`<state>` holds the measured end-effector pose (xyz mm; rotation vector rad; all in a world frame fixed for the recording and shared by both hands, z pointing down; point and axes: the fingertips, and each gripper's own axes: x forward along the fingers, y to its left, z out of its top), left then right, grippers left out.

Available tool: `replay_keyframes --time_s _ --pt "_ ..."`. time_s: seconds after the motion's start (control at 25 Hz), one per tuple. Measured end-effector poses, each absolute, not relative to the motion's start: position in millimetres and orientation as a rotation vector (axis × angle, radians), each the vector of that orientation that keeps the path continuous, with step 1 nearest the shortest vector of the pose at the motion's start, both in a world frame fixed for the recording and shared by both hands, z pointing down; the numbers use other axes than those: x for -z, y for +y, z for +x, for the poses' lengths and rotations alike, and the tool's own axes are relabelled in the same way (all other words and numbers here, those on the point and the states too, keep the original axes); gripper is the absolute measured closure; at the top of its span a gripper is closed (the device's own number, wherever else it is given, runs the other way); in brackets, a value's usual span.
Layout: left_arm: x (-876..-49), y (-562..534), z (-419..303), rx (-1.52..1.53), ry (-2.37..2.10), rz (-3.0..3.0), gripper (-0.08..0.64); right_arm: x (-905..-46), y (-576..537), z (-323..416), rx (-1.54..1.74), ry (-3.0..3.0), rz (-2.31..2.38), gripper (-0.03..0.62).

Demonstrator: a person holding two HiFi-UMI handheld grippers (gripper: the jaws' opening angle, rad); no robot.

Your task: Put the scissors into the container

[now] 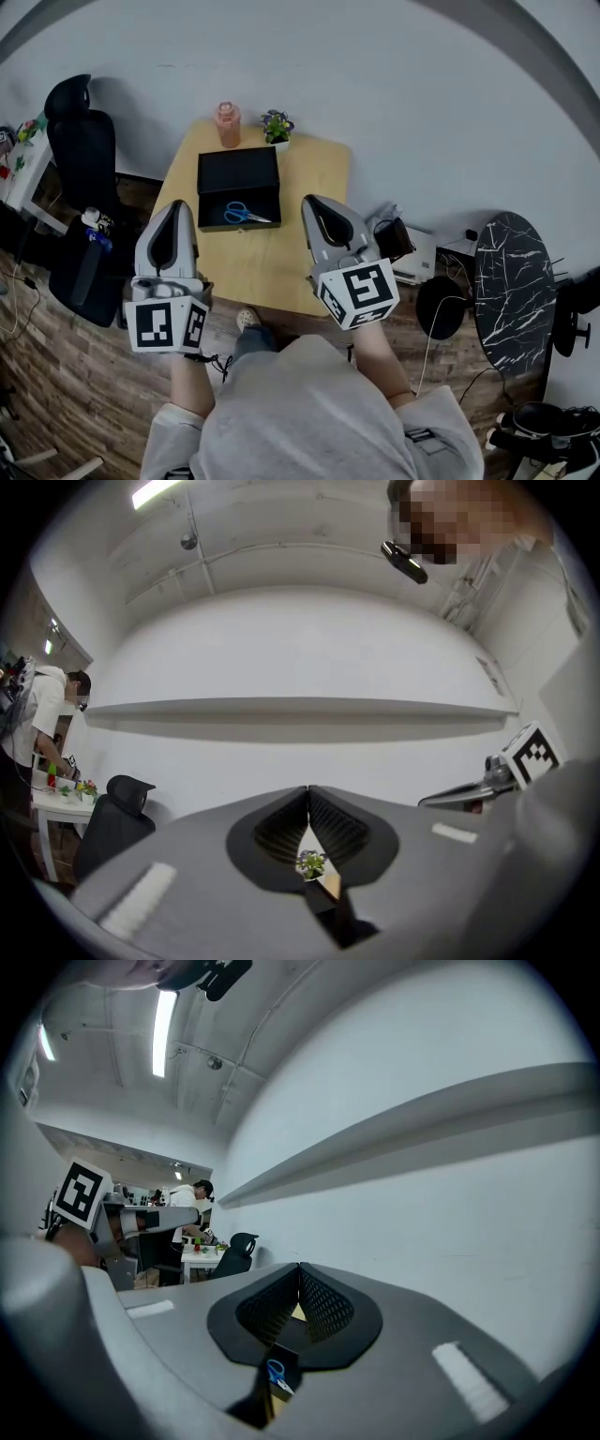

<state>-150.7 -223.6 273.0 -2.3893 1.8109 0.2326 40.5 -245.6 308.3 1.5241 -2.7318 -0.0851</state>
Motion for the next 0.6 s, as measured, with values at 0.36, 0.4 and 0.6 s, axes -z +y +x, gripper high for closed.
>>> replay_keyframes --time_s 0.36,0.4,0.6 --pt "-269 -213 -131 -0.236 1.800 -2.385 0.500 -287 -231 66 0.145 -2.748 1.588 0.588" --pt "-269 -212 -129 -0.236 1.800 -2.384 0.500 -286 -230 68 0.146 -2.749 1.591 0.588" --pt "-268 -210 -121 -0.239 1.797 -2.383 0.500 -284 -226 75 0.152 -2.755 1.598 0.588"
